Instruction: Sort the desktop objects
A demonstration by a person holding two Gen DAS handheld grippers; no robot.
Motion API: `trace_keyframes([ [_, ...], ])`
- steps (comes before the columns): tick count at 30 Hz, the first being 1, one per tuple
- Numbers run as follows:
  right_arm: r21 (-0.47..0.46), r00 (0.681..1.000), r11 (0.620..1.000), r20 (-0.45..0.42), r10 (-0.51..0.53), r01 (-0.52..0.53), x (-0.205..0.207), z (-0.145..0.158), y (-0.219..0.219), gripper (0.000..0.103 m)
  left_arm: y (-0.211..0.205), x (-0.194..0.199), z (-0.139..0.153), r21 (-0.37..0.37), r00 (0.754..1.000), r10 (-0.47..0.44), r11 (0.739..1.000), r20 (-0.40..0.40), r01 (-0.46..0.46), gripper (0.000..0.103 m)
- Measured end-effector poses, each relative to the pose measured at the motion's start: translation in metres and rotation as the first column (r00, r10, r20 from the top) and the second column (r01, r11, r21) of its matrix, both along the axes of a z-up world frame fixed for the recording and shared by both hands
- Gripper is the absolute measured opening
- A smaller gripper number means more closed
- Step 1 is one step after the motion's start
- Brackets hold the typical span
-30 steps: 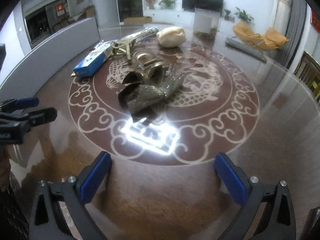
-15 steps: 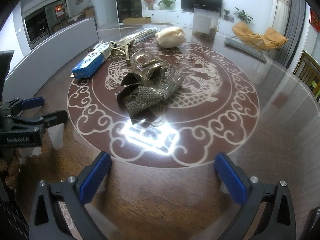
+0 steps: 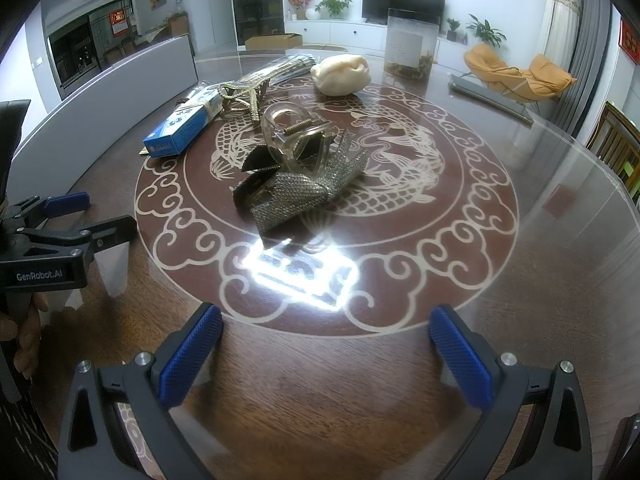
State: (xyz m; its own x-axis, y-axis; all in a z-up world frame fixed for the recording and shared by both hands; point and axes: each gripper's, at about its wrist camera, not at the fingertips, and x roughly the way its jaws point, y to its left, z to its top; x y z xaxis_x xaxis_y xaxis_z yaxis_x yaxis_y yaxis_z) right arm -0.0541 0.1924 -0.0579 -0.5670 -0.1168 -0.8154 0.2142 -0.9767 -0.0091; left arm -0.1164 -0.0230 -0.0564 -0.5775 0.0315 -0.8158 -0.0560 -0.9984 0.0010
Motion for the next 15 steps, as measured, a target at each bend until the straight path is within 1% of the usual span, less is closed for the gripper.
trace_keyframes([
  [15, 0.0, 1.0, 1.0, 0.0, 0.0, 0.0, 0.0003, 0.0001, -0.0001, 0.103, -0.0009, 0.0013, 0.0001, 0.0, 1.0, 0.002, 1.0, -0.001, -0.002, 0.103],
])
